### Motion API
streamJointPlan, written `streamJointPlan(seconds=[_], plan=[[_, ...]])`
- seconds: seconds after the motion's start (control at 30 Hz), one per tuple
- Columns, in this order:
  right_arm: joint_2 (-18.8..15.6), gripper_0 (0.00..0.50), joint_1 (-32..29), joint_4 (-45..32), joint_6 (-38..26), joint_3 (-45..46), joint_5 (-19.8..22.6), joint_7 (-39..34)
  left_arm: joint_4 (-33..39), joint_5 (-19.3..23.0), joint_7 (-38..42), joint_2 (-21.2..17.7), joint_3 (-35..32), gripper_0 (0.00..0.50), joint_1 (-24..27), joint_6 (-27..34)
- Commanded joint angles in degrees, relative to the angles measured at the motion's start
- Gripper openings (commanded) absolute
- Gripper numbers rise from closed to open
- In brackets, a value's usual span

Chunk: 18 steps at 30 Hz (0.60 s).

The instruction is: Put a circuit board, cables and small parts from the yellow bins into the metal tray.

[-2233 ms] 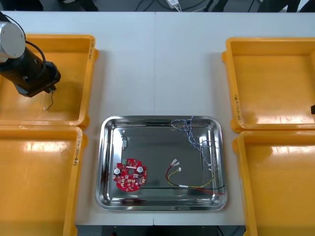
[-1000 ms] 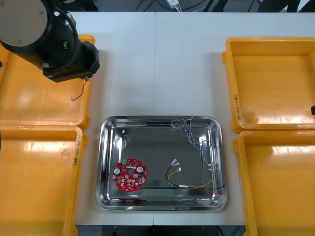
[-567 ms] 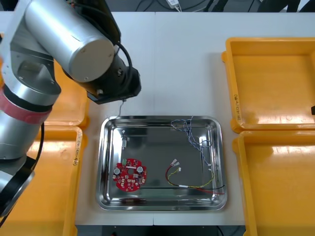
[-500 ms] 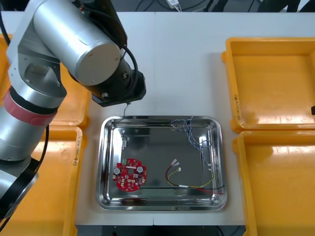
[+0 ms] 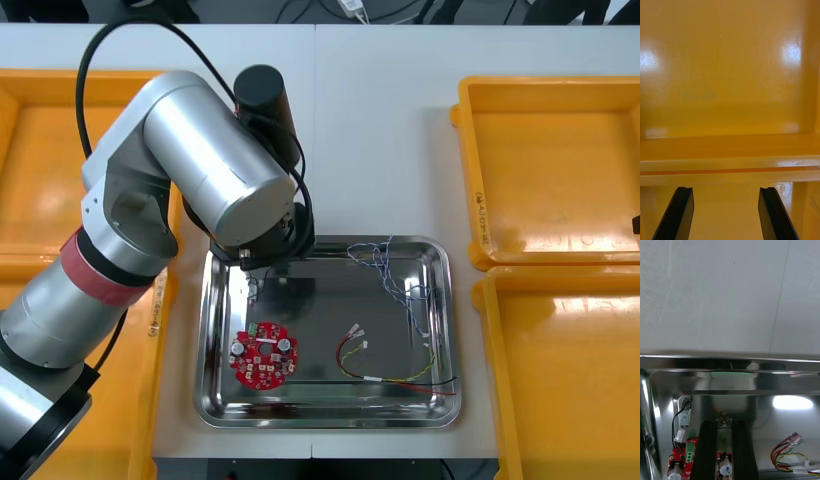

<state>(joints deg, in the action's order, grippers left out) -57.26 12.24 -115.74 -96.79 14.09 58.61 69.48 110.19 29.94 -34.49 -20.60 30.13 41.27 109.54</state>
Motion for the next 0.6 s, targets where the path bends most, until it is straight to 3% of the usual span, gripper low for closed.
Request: streamJointPlan(seconds=[0.03, 0.6], plan=[[-2.7, 0.500, -0.4, -0.2, -0.1, 2.1, -0.4, 1.4, 0.7, -1.4, 1.8, 1.7, 2.5, 0.004, -2.8, -2.5], [-2.7, 0.500, -0.4, -0.2, -0.1, 2.1, -0.4, 1.4, 0.7, -4.8, 1.3, 0.7, 5.7, 0.005, -8.7, -8.7]])
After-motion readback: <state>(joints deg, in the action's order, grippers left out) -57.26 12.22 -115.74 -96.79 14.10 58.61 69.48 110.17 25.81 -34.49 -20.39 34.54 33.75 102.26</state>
